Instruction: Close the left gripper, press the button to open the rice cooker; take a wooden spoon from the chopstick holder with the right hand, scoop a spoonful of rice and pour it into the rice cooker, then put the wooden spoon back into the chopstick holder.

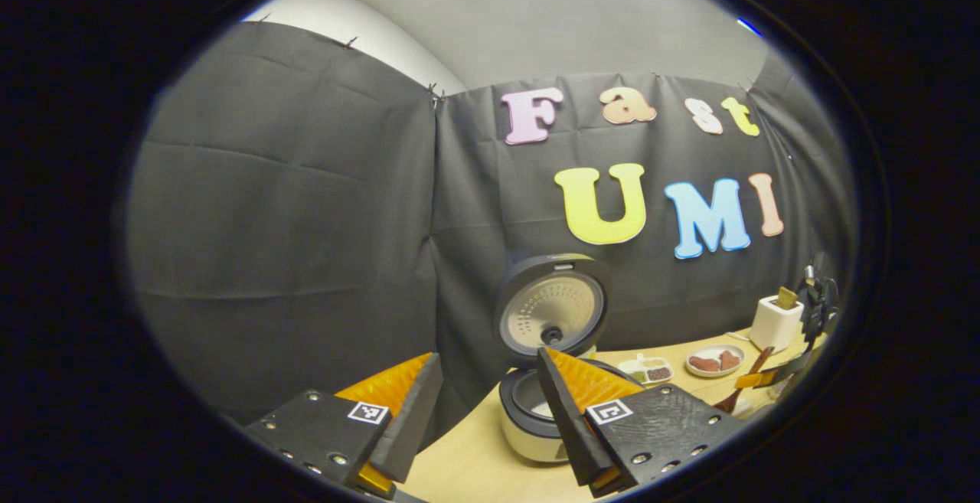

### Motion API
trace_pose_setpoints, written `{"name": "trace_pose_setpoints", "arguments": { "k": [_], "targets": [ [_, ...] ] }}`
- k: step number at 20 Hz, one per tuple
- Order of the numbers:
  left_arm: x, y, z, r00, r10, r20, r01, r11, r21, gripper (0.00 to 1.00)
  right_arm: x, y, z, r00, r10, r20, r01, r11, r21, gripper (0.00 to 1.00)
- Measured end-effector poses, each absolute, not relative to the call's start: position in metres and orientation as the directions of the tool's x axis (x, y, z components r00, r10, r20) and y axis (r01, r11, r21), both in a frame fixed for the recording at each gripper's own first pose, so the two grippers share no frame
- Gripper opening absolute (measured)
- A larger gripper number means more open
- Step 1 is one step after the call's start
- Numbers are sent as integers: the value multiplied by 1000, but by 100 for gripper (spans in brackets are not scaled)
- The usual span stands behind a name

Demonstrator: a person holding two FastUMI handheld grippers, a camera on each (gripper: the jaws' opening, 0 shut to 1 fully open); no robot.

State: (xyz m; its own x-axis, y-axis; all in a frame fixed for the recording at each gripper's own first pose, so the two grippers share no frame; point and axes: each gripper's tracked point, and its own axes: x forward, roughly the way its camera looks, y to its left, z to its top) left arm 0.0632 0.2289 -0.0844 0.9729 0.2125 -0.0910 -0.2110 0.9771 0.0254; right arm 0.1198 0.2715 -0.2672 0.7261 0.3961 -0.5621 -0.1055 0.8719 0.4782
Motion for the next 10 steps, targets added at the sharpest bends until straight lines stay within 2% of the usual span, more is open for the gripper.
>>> {"name": "trace_pose_setpoints", "arguments": {
  "k": [1, 2, 5, 10],
  "targets": [
    [63, 227, -83, 973, 210, -91, -209, 978, 25, 77, 122, 265, -268, 719, 403, -566, -60, 848, 527, 9],
    [62, 224, -81, 974, 208, -91, -207, 978, 24, 77, 122, 259, -270, 715, 407, -568, -17, 822, 569, 12],
    [63, 219, -77, 975, 202, -89, -200, 979, 29, 77, 124, 247, -272, 714, 431, -551, 75, 736, 673, 12],
    [66, 209, -72, 978, 192, -78, -189, 981, 42, 77, 131, 239, -257, 725, 473, -501, 133, 617, 775, 12]
  ]
}}
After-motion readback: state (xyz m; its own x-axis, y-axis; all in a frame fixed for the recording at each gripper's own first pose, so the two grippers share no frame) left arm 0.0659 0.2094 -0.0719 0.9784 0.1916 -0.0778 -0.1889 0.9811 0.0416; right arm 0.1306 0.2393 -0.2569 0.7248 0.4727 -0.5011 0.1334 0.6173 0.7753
